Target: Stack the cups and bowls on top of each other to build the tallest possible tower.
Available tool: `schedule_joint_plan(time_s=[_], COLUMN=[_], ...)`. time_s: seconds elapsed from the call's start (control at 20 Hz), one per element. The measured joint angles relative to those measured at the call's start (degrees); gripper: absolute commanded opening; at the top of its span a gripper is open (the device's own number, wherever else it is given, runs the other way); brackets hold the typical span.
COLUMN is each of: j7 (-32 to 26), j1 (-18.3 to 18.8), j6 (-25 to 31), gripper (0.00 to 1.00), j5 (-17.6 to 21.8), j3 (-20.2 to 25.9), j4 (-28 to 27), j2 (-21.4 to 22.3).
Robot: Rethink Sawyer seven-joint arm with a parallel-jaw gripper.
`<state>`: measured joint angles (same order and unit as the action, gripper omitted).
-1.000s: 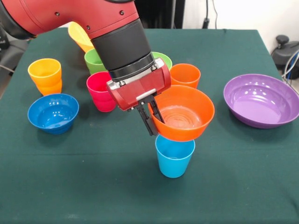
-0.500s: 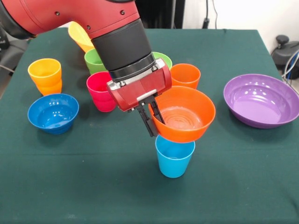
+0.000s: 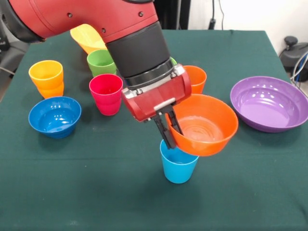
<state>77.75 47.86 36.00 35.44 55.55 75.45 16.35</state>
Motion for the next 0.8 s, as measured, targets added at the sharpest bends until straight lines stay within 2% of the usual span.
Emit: schedule_joint_plan(time_s=[0.45, 0.8], j7=[0.0, 0.0], j1=[-3.1, -3.1], j6=[2.0, 2.0], gripper=[0.00, 0.00], j5=[-1.7, -1.8], j3=[0.0, 0.0], j4=[-4.6, -5.5], j2=[-0.3, -0.3])
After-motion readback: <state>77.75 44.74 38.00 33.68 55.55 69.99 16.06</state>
